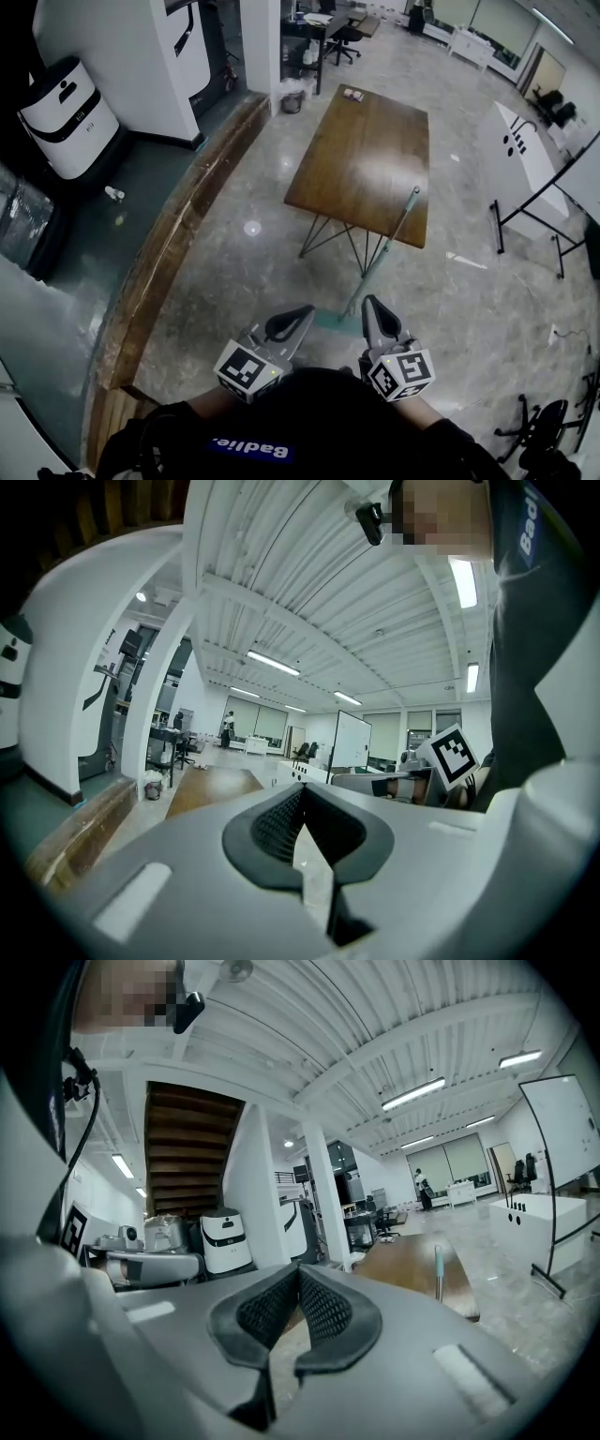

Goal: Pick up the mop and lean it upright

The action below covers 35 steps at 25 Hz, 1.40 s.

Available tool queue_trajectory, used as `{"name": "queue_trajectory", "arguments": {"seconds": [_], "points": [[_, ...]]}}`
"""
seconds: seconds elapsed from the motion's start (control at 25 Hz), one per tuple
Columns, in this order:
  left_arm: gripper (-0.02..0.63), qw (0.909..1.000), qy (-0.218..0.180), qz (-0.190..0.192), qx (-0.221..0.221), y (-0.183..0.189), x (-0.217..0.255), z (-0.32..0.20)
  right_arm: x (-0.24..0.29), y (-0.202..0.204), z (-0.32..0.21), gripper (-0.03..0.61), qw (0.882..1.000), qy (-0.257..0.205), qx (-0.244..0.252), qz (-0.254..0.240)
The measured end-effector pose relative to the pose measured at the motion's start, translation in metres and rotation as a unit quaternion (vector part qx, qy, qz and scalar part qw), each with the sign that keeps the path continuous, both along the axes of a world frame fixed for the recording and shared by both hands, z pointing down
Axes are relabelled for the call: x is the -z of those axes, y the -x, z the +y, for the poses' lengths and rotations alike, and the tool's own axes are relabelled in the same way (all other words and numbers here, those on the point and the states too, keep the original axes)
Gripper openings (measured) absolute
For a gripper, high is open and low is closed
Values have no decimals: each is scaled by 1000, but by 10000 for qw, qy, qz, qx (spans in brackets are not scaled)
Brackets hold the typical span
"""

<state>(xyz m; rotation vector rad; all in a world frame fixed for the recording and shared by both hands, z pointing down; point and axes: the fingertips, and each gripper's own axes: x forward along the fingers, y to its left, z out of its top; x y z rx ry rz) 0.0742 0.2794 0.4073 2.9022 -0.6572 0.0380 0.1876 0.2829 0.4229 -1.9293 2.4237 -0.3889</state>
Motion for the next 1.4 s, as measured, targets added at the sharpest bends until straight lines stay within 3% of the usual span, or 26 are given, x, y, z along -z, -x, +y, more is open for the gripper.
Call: {"name": "queue_trajectory", "arguments": {"seconds": [0.48, 1.4], "points": [[20, 9997, 141, 6, 186, 7, 0, -19, -13, -20, -32, 14, 9995, 176, -101, 229], [20, 9961, 101, -314, 824, -53, 8, -44, -53, -129, -99, 58, 9987, 435, -180, 198]]}}
